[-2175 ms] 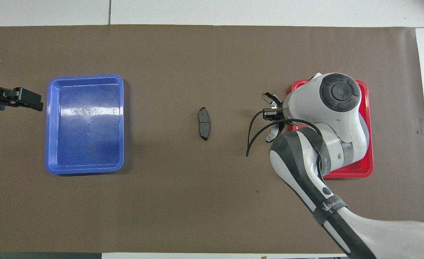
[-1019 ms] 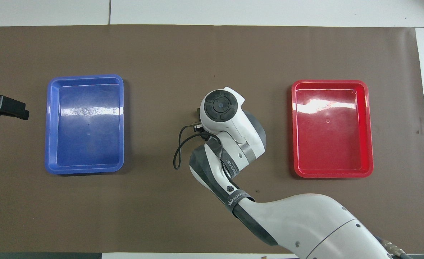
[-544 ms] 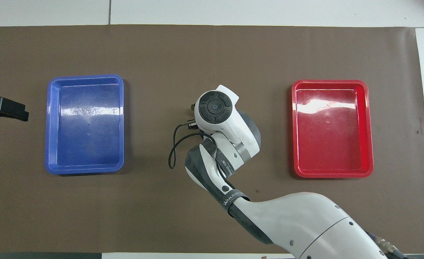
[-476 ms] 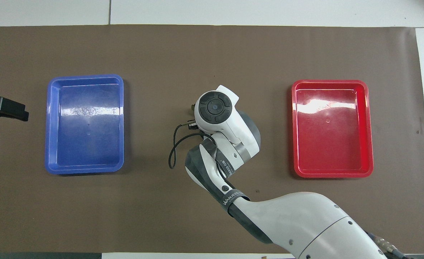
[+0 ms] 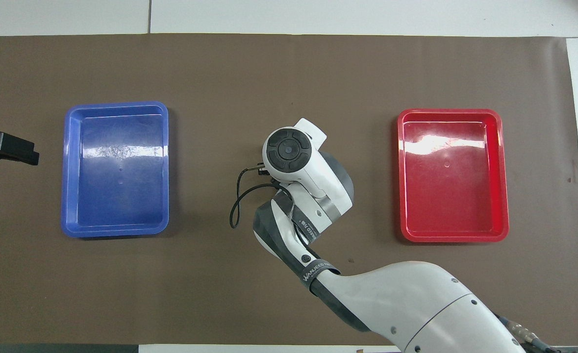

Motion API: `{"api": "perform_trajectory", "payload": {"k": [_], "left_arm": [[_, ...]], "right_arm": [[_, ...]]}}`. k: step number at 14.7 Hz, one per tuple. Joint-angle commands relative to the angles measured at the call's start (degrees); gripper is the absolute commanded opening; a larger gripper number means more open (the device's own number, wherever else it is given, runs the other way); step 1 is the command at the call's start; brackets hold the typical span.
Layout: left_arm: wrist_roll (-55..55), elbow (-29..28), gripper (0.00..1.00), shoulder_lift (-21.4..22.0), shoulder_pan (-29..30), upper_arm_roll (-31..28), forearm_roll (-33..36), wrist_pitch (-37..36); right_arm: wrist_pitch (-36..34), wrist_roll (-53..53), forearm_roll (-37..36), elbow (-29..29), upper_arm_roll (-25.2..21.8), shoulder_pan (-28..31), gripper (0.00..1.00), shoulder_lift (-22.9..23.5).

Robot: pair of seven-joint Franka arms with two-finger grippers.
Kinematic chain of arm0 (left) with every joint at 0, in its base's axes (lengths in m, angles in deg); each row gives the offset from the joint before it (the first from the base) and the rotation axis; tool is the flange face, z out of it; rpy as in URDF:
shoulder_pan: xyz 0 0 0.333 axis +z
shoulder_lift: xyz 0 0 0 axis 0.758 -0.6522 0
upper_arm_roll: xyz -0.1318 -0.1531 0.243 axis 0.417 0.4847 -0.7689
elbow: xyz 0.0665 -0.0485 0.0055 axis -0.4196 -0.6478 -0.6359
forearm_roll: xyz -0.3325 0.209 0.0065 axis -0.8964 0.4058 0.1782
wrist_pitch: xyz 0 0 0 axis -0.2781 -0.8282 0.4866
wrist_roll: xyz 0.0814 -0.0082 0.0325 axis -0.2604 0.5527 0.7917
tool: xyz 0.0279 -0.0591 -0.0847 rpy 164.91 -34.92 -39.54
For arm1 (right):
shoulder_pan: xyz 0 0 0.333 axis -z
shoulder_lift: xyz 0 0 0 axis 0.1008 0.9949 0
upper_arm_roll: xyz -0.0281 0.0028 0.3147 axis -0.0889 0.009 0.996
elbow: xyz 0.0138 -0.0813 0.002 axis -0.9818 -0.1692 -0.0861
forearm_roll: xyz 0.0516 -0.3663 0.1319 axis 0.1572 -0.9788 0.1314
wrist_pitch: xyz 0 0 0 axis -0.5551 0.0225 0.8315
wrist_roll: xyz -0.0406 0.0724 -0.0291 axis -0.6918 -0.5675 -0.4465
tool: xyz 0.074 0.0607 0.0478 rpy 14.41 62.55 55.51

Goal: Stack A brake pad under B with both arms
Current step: 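Lower the curved pad onto the small pad and open the right gripper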

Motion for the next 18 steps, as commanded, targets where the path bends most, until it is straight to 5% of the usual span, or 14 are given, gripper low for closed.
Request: {"api": "perform_trajectory", "payload": {"k": [1, 3, 4, 5, 6, 13, 18], "left_arm": [[0.6, -1.5, 0.99, 1.4, 0.4, 0.2, -0.3, 0.2], [0.6, -1.5, 0.99, 1.4, 0.4, 0.2, -0.3, 0.2], [0.6, -1.5, 0.99, 1.4, 0.4, 0.2, -0.3, 0.2], [0.6, -1.5, 0.99, 1.4, 0.4, 0.2, -0.3, 0.2], [0.5, -1.5, 0.99, 1.4, 0.4, 0.2, -0.3, 0.2], [0.5, -1.5, 0.99, 1.4, 0.4, 0.2, -0.3, 0.2], [0.6, -1.5, 0.99, 1.4, 0.4, 0.2, -0.3, 0.2]], "right_arm": [[0.8, -1.8, -1.3, -0.7, -0.2, -0.1, 0.00, -0.2], [1.1, -2.5, -1.3, -1.1, -0.1, 0.0, 0.16, -0.2], [1.1, -2.5, -1.3, -1.1, -0.1, 0.2, 0.39, -0.2], [1.1, -2.5, -1.2, -1.1, -0.1, 0.2, 0.90, -0.2], [1.0, -2.5, -1.3, -1.0, -0.1, 0.1, 1.00, -0.2], [-2.1, -2.7, -1.1, -0.7, -0.6, 2.7, 1.00, -5.2], [-8.5, -1.4, -1.2, -1.1, -0.7, 13.6, 1.00, -14.3]]}}
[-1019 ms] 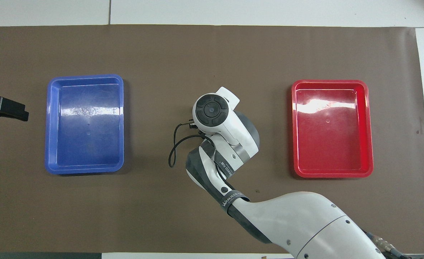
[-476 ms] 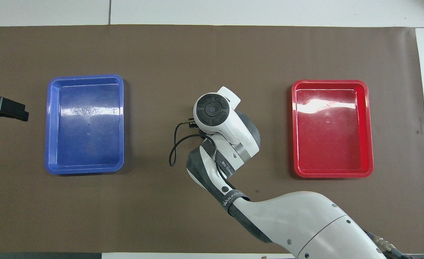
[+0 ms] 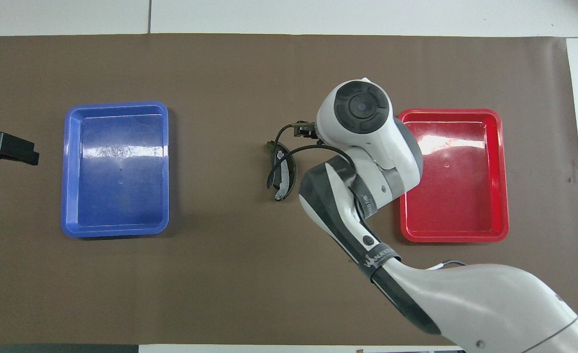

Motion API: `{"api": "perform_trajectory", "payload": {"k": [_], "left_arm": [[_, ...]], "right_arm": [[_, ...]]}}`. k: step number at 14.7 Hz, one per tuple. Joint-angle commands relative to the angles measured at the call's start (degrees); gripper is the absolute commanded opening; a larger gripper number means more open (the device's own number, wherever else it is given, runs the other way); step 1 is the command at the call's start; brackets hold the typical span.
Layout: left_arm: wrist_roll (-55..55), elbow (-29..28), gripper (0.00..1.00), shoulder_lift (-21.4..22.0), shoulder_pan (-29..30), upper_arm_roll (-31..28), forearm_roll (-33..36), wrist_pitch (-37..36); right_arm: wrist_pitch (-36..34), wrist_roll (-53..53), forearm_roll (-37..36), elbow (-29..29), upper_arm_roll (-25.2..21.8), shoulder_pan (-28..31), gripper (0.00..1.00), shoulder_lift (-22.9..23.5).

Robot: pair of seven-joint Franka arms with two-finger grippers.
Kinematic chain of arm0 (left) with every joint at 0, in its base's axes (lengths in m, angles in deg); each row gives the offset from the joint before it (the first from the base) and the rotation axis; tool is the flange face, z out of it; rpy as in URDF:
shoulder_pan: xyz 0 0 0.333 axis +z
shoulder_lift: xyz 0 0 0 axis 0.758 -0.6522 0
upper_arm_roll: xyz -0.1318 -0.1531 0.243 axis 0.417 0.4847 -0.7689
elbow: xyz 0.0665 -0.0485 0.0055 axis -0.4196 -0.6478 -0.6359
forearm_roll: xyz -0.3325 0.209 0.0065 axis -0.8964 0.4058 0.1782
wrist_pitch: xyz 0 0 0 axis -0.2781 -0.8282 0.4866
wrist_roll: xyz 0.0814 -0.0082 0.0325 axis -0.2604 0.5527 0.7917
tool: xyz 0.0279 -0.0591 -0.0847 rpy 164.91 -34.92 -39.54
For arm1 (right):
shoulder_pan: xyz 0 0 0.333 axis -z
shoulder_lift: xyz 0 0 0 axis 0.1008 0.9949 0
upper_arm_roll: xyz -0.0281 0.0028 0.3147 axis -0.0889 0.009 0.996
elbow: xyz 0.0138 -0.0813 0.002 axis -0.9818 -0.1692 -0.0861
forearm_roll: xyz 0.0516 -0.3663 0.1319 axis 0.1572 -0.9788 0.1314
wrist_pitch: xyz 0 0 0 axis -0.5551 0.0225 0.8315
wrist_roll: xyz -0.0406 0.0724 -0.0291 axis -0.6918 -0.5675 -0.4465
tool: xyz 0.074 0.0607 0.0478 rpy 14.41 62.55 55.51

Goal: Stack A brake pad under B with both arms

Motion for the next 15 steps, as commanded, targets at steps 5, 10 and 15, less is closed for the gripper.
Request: {"api": "perform_trajectory", "payload": {"k": [5, 10, 15], "left_arm": [[0.5, -1.5, 0.99, 1.4, 0.4, 0.2, -0.3, 0.2], [0.5, -1.5, 0.99, 1.4, 0.4, 0.2, -0.3, 0.2], [0.5, -1.5, 0.99, 1.4, 0.4, 0.2, -0.3, 0.2]], "right_arm": [[-12.4, 9.7, -0.7, -1.3, 0.9, 14.0, 1.00, -10.9], [-21.2, 17.0, 0.3, -1.3, 1.1, 21.4, 1.00, -17.7], [-30.8, 21.6, 4.3, -0.5, 0.7, 25.0, 1.00, -22.8]]}}
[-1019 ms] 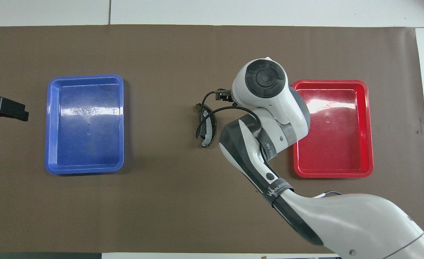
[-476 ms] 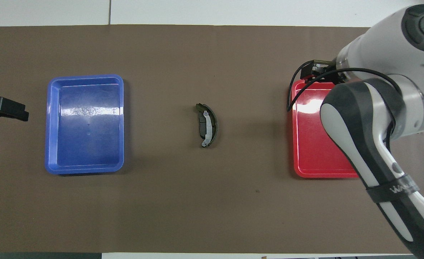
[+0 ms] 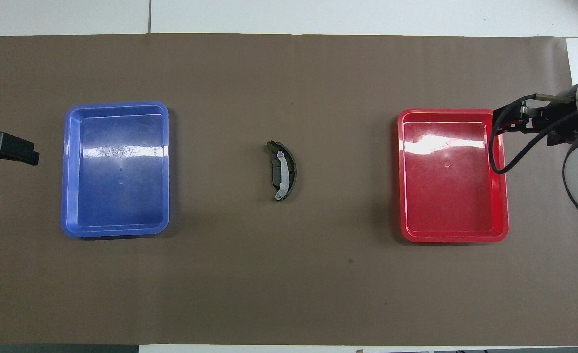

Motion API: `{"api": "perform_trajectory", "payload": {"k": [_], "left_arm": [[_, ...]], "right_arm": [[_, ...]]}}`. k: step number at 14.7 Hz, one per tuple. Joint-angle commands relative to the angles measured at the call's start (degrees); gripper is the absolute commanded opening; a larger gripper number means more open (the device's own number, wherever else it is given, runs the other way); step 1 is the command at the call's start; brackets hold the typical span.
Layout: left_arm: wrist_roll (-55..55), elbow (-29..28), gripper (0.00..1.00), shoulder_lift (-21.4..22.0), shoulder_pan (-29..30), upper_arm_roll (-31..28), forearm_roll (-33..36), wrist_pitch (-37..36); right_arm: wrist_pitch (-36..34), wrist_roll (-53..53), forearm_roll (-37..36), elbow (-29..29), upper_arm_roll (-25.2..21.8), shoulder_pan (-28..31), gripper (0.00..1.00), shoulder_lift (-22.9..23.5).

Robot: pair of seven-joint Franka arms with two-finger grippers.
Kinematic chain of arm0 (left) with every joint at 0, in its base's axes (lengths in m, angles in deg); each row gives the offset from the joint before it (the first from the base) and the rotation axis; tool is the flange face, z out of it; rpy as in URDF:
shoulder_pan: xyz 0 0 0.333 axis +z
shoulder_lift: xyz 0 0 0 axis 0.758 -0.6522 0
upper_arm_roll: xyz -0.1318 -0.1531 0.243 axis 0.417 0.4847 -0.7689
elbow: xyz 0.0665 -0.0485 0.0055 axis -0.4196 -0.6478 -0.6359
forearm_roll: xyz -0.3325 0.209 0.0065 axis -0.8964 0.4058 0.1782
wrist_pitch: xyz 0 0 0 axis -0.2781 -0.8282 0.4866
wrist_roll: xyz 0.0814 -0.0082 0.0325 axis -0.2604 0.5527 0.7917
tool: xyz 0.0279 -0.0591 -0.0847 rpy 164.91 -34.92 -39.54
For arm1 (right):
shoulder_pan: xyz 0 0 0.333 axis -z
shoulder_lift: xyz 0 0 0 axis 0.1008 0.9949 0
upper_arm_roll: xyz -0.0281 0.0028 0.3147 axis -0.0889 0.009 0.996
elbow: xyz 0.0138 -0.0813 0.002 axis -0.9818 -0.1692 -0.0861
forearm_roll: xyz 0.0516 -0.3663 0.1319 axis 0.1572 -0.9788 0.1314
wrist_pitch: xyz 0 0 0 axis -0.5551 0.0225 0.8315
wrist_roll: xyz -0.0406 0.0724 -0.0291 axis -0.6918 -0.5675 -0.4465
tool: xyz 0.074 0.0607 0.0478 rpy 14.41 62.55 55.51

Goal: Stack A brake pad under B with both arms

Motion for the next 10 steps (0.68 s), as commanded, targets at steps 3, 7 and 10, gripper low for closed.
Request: {"api": "perform_trajectory", "payload": {"k": [3, 7, 10], "left_arm": [[0.5, -1.5, 0.99, 1.4, 0.4, 0.2, -0.3, 0.2], [0.5, -1.5, 0.99, 1.4, 0.4, 0.2, -0.3, 0.2], [0.5, -1.5, 0.99, 1.4, 0.4, 0.2, -0.3, 0.2]], "right_arm": [[-2.1, 3.4, 2.2, -1.5, 0.5, 3.4, 1.00, -2.7], [-2.6, 6.8, 1.3, 0.9, 1.2, 3.0, 1.00, -2.2], [-10.2, 8.2, 1.1, 6.6, 1.2, 3.0, 1.00, 0.0]]}}
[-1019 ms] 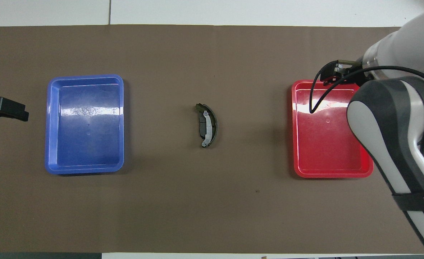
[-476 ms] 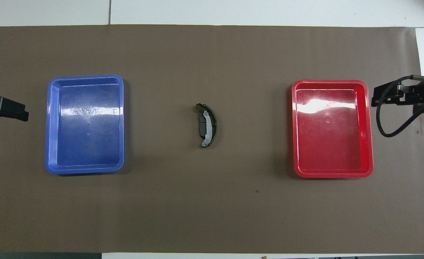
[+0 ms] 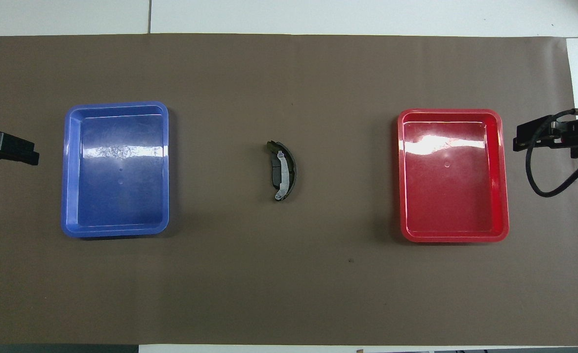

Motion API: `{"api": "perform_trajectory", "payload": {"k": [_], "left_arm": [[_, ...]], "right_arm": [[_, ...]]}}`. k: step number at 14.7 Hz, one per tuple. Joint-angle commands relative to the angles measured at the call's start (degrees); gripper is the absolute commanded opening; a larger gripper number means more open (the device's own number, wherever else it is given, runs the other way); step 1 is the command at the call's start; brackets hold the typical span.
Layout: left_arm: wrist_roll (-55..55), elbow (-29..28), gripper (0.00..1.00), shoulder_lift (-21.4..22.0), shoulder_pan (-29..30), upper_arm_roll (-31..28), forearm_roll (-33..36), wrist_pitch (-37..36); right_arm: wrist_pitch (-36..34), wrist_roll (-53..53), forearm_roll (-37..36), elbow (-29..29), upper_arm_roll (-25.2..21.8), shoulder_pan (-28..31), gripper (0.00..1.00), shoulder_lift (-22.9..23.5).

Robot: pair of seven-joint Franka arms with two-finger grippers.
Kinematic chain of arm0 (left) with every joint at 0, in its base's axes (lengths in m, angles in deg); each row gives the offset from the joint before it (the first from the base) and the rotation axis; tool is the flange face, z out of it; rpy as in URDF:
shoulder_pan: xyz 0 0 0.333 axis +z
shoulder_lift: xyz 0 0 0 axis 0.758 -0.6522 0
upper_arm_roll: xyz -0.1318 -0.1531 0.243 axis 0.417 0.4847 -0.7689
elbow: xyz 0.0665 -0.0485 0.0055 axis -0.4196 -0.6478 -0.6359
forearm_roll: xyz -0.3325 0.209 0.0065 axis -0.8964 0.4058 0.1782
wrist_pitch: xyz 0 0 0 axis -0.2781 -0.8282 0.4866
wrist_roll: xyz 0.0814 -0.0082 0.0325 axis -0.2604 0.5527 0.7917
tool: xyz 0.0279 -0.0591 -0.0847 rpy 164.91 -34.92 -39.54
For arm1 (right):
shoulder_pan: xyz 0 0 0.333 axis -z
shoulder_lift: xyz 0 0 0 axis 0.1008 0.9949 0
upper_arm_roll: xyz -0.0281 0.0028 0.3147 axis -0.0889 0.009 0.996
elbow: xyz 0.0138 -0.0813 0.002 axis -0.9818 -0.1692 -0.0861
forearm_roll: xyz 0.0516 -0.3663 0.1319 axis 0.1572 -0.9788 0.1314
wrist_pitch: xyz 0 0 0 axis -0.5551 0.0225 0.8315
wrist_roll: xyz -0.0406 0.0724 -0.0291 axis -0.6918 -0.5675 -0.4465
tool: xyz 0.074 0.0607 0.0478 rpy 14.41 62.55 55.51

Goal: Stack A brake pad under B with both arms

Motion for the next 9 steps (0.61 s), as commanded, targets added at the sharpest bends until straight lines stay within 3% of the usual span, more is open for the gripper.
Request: {"api": "perform_trajectory", "payload": {"k": [1, 4, 9], "left_arm": [[0.5, -1.5, 0.99, 1.4, 0.4, 0.2, -0.3, 0.2], [0.5, -1.5, 0.99, 1.4, 0.4, 0.2, -0.3, 0.2], [0.5, -1.5, 0.99, 1.4, 0.4, 0.2, -0.3, 0.2]], "right_arm": [[-3.3, 2.0, 0.0, 4.1, 0.5, 0.8, 1.00, 1.8], [0.4, 4.8, -2.6, 2.4, 0.5, 0.7, 1.00, 1.3], [0.0, 4.8, -2.6, 2.2, 0.5, 0.8, 1.00, 1.1]]}}
